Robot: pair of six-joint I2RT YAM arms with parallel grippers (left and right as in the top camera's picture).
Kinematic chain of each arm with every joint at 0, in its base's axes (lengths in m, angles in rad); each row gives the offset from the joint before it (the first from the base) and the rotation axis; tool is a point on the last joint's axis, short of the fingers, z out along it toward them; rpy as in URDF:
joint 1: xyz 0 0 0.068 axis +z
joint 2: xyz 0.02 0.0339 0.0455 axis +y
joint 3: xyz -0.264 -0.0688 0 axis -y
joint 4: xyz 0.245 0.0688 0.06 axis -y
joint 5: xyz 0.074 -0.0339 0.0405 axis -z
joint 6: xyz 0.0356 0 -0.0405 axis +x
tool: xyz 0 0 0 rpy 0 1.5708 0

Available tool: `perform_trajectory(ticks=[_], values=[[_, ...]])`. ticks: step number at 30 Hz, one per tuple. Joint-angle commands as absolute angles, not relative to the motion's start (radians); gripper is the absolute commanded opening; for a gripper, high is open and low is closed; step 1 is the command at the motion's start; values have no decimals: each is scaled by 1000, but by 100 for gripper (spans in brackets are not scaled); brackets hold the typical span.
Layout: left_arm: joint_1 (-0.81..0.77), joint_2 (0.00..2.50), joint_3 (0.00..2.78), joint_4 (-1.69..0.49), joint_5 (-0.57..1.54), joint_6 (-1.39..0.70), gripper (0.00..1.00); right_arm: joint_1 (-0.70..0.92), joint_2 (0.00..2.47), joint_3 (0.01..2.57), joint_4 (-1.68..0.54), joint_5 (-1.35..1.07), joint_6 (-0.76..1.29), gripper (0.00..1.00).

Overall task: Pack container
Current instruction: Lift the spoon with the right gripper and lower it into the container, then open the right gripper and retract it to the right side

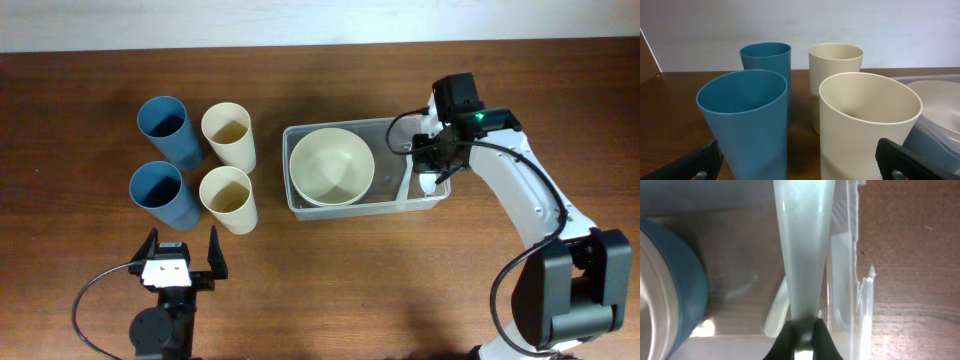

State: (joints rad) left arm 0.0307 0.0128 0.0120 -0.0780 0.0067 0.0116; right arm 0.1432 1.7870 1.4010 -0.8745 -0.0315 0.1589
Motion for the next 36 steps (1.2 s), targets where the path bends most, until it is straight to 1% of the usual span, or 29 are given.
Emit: perform_trajectory(ticks=[1,5,6,10,17,21,24,28,30,34,36], values=[[36,7,9,-83,3,30,100,150,1793,1405,-884,-7,157,11],[36,7,9,-83,3,30,100,150,1793,1406,-885,-7,157,26],[36,7,9,-83,4,30,100,150,1792,1406,-883,-7,157,28],[36,7,9,-83,4,30,100,150,1790,1415,-880,-11,157,29],[36,7,9,-83,3,30,100,150,1747,1476,-918,-15,157,29],[36,7,9,-83,4,30,100,150,1703,1551,-981,-15,157,30],[36,7,9,-83,3,30,100,150,1668,1624,-1040,-14,158,33],[36,7,9,-83,3,30,100,149,1605,1743,-1130,-14,166,35],[36,7,9,-83,4,30,100,144,1570,1775,-1146,-14,183,37],[36,7,9,-68,9,30,100,99,1478,1788,-1154,-14,271,50],[36,7,9,-65,66,30,100,49,1435,1788,-1177,-11,300,54]])
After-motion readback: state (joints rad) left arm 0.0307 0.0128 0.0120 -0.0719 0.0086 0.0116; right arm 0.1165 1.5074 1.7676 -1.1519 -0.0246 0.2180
